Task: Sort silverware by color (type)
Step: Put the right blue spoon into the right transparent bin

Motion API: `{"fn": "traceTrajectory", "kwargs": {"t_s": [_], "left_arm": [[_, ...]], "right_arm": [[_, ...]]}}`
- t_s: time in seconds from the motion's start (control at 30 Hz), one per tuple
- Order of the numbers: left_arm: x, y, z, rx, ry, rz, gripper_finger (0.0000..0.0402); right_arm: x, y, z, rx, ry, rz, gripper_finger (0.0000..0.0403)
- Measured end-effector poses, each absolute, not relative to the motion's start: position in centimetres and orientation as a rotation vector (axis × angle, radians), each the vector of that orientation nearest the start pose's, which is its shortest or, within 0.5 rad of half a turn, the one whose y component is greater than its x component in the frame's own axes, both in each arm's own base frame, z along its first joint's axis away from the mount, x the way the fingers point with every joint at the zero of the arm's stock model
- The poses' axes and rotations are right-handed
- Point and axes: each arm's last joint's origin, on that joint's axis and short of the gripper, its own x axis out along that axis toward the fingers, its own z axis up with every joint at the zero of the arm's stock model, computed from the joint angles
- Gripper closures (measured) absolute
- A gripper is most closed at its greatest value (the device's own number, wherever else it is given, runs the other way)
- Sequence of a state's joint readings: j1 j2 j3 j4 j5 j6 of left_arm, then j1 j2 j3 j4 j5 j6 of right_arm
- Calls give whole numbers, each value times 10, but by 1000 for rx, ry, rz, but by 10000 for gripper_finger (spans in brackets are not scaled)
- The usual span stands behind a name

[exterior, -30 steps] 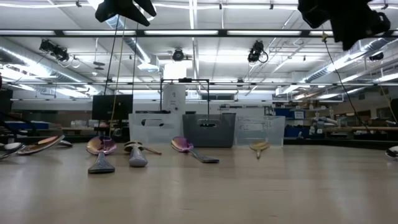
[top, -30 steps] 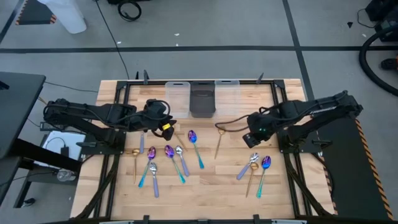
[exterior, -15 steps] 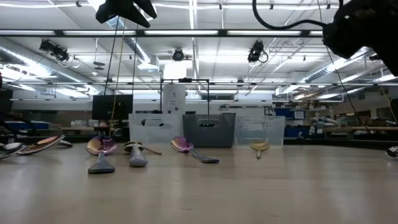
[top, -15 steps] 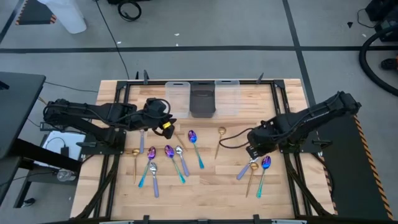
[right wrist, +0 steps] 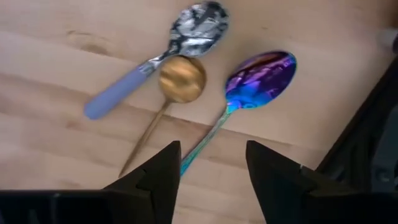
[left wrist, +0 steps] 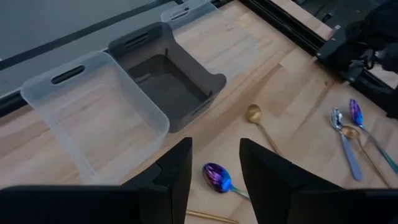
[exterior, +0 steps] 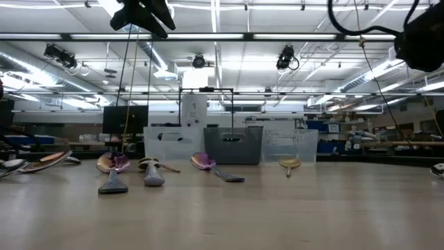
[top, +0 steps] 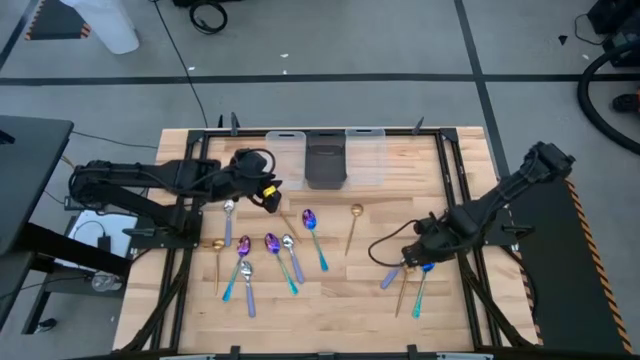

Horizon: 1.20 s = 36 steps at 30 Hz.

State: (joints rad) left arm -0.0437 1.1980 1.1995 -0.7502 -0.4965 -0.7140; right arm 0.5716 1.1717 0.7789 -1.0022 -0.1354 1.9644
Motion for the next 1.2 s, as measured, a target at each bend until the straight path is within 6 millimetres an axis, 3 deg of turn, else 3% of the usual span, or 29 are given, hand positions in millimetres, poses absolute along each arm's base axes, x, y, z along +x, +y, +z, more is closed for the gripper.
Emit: {"fn": "traceTrajectory", "kwargs": {"t_s": [0.3,0.73,1.2], "left_arm": [[234,18,348,-483,526,705,260],[211,39,365,-529,433,764,260],[206,41,367,-486,446,753,260]], "right_arm": [[143,118,195,1307,1275,-1038,211],[161,152,154,1298,1286,-1084,222],[158,162,138,1296,1238,-1210,241]]}}
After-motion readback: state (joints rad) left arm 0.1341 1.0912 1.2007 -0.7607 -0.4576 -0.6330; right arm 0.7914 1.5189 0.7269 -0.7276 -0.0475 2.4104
